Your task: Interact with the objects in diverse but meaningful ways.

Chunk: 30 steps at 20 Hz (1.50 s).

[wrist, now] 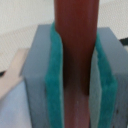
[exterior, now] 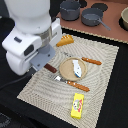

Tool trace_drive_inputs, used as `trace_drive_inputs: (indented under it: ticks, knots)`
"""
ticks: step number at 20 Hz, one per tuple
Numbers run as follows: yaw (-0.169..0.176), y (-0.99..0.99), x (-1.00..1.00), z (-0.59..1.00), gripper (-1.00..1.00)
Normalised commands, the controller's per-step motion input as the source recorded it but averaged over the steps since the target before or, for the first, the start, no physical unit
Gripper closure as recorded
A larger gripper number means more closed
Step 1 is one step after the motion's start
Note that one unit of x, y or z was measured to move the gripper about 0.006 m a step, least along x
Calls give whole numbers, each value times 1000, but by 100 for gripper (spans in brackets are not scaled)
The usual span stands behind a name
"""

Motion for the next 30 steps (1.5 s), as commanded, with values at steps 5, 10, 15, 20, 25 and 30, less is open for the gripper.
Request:
trace_drive_inputs:
  ticks: [5,10,15,20,25,30]
  knots:
    - [-4,641,-793,-238,100]
    - [-65,397,-651,-296,100]
    - [-66,-38,-101,-46,100]
    - [-135,-69,89,0,100]
    - [-111,-92,438,26,100]
    - [-150,14,178,-102,100]
